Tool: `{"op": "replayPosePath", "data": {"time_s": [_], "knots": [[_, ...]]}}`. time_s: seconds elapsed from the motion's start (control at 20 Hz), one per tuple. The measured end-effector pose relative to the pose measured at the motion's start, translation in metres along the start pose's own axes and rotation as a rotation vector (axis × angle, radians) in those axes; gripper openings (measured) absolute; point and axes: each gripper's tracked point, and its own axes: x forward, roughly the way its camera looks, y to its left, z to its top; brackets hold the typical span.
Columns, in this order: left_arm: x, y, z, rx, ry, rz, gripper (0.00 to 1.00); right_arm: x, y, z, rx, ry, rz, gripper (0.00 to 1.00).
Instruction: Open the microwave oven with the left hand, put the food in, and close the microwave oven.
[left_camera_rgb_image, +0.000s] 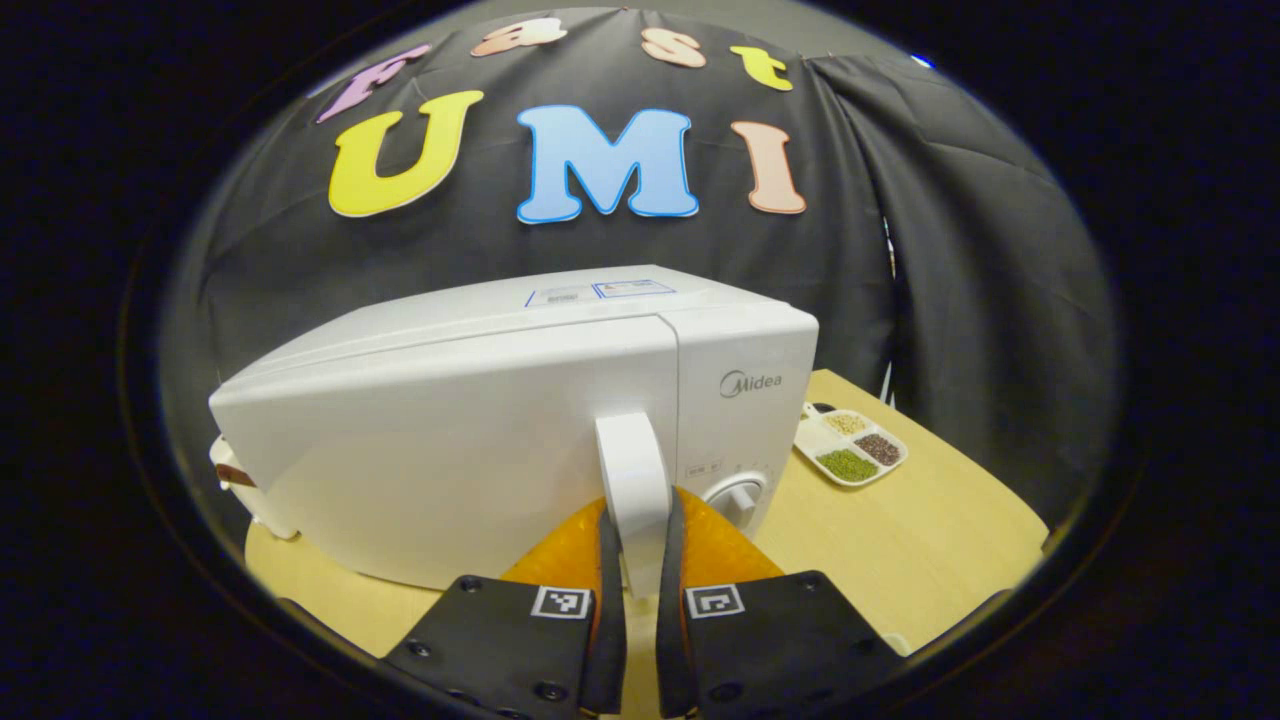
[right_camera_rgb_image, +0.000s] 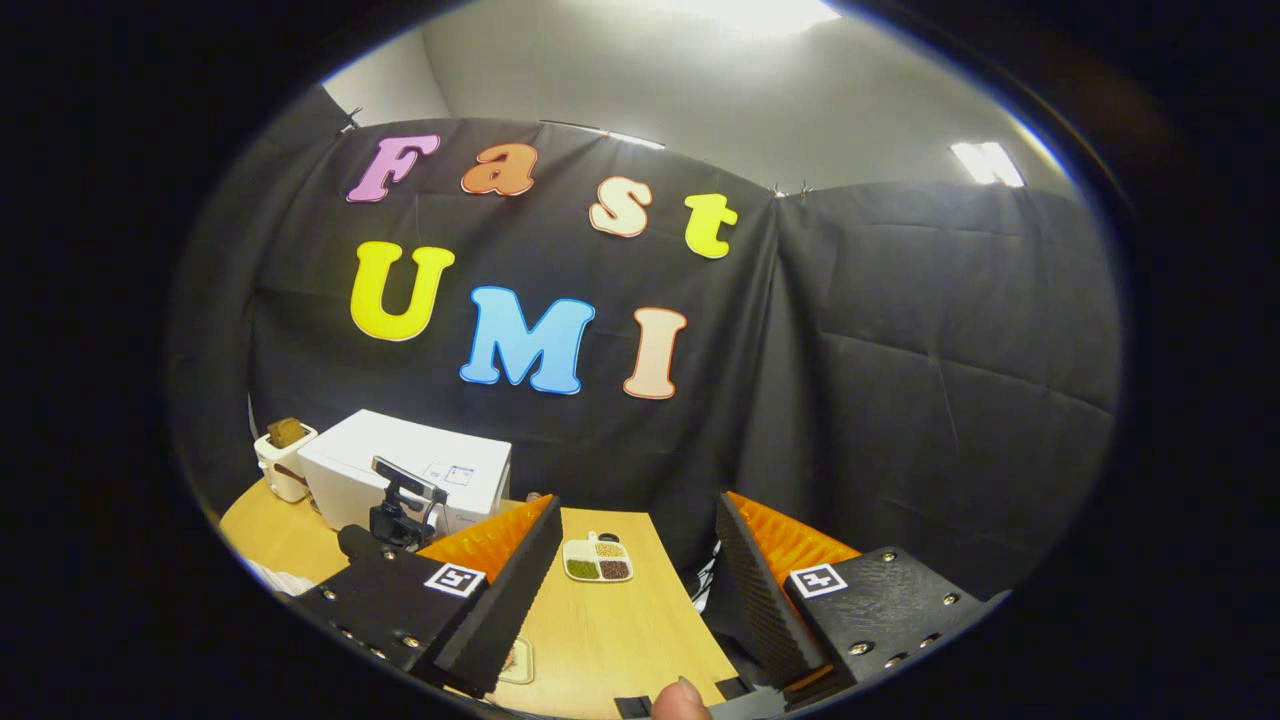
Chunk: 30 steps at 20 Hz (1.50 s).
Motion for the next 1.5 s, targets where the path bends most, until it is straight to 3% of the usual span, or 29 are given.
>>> {"op": "replayPosePath", "data": {"time_s": [0.3,0.4,0.65,1.15,1.35,1.5], "knots": [[-0.002,-0.001,-0.002,0.067,0.021,-0.013,0.21,-0.023,-0.016,-0.002,0.063,-0.021,0.001,0.98],[-0.020,-0.004,-0.015,0.038,0.026,0.004,0.21,-0.030,-0.022,-0.005,0.057,-0.027,0.018,0.95],[-0.121,0.011,-0.056,0.049,-0.020,0.098,0.20,-0.032,-0.036,-0.008,0.076,-0.038,0.090,0.95],[-0.281,0.130,-0.148,-0.003,0.086,0.467,0.20,-0.038,-0.007,-0.007,0.126,-0.103,0.316,0.95],[-0.300,0.157,-0.164,-0.148,0.107,0.397,0.19,-0.041,0.000,0.007,0.158,-0.126,0.344,0.95],[-0.312,0.183,-0.176,-0.174,0.104,0.346,0.20,-0.042,0.023,0.018,0.158,-0.147,0.339,0.95]]}}
